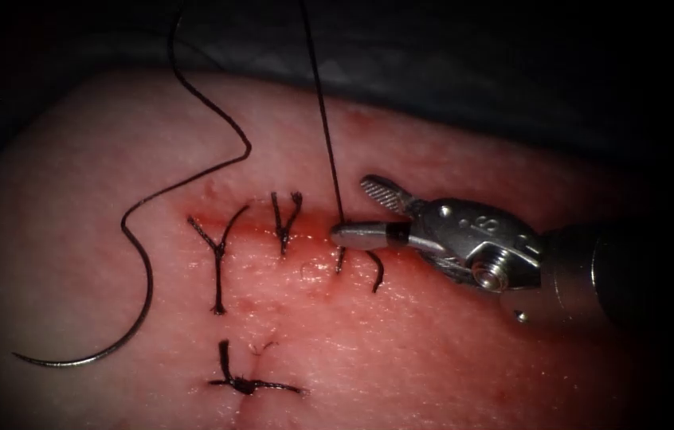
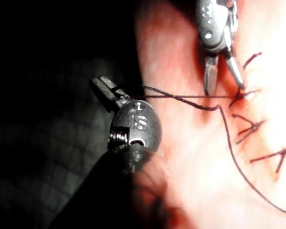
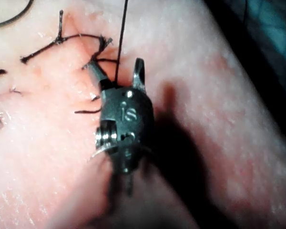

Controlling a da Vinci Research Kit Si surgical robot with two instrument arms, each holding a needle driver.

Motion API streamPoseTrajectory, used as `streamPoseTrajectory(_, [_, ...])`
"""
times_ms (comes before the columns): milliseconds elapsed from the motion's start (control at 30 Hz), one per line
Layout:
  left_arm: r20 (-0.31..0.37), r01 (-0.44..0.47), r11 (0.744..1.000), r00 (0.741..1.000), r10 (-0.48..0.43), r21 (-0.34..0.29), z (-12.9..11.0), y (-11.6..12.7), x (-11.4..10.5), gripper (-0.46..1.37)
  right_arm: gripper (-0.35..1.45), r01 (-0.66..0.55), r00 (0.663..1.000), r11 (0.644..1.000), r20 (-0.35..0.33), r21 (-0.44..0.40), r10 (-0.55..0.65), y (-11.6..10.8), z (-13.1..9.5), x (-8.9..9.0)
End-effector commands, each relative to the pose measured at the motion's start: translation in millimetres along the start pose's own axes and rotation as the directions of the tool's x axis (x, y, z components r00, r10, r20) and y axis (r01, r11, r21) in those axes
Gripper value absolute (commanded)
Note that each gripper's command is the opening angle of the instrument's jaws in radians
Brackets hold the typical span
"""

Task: Wound Closure
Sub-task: Snip working suture with right jaws

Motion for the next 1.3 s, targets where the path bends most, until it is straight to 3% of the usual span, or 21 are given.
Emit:
streamPoseTrajectory(33, [-0.002,0.0,1.0,1.0,0.0,-0.006,0.1,0.0,0.0,-0.35,0.71,0.0,1.0,1.0,-0.001,-0.002,0.0,-0.1,0.1,0.0])
streamPoseTrajectory(400, [-0.007,-0.004,1.0,1.0,0.003,-0.008,0.1,0.0,0.6,-0.35,0.72,-0.012,0.997,1.0,-0.079,-0.016,0.01,-0.3,1.6,0.6])
streamPoseTrajectory(1300, [-0.026,-0.006,1.0,1.0,0.006,-0.017,0.6,0.8,3.4,-0.35,0.96,-0.03,0.992,0.997,-0.123,-0.074,0.02,0.0,3.9,0.8])
